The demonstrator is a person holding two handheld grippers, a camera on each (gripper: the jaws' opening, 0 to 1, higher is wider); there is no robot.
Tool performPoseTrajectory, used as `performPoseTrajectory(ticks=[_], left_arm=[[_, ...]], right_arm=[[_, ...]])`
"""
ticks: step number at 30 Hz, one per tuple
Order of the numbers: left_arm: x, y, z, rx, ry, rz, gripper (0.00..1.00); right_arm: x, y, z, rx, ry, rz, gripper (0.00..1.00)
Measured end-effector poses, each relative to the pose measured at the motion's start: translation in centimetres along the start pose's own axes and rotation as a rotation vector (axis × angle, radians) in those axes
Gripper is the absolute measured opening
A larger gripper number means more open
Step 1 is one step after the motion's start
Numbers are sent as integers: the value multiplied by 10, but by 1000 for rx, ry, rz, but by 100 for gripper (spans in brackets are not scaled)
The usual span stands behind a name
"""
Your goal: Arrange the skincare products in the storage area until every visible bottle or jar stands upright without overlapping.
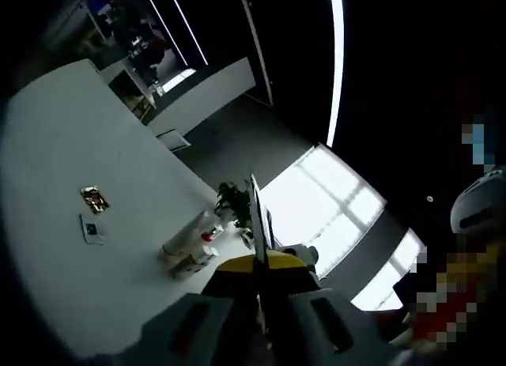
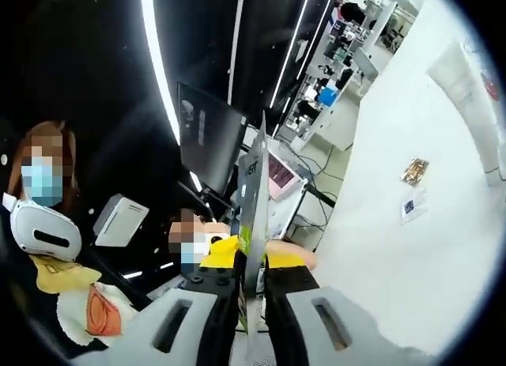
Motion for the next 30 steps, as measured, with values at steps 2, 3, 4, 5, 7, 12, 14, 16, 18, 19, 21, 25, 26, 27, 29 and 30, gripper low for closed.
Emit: performPoseTrajectory(ticks=[2,3,4,5,7,12,14,16,18,19,21,25,26,27,29,30], left_arm=[[2,0,0,-9,2,3,0],[3,0,0,-8,2,6,0],[3,1,-1,-7,7,7,0],[4,0,-3,-15,39,3,0],[6,-1,-7,-39,69,6,0],[2,-6,-18,-39,179,143,8],[-3,-4,-21,-25,206,197,9],[-9,-1,-24,-11,203,217,9],[-11,0,-25,31,187,187,7],[-13,0,-26,51,182,167,1],[-17,1,-27,107,130,177,0],[-26,8,-28,152,103,164,0],[-30,9,-32,155,79,151,0],[-31,10,-34,156,68,141,0],[-33,10,-35,158,60,128,0],[-35,11,-36,164,66,124,0]], right_arm=[[-1,-2,2,11,31,-2,4],[0,-2,4,16,17,-5,3],[0,-2,5,21,13,-9,3],[2,-1,8,49,15,-17,2],[4,-1,11,68,30,-7,2],[8,-4,15,114,52,63,2],[9,-5,15,105,42,88,2],[10,-7,14,99,37,117,2],[11,-11,13,77,24,131,2],[11,-12,12,56,12,144,2],[11,-16,11,25,-15,159,2],[12,-23,8,-20,-62,175,2],[13,-25,7,-25,-45,160,2],[14,-26,7,-18,-28,151,2],[16,-30,4,-22,-7,128,3],[16,-32,4,-14,-10,124,3]])
Point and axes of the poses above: the point that each gripper's makers call its tool centre point, and the gripper's own axes: y roughly forward along the fingers, z roughly to its left, x roughly out of its top, the point moved 10 cm from there along -y, roughly backward along the fingers, and after that the axes turned 1 degree about -y, right-handed, at the moved point
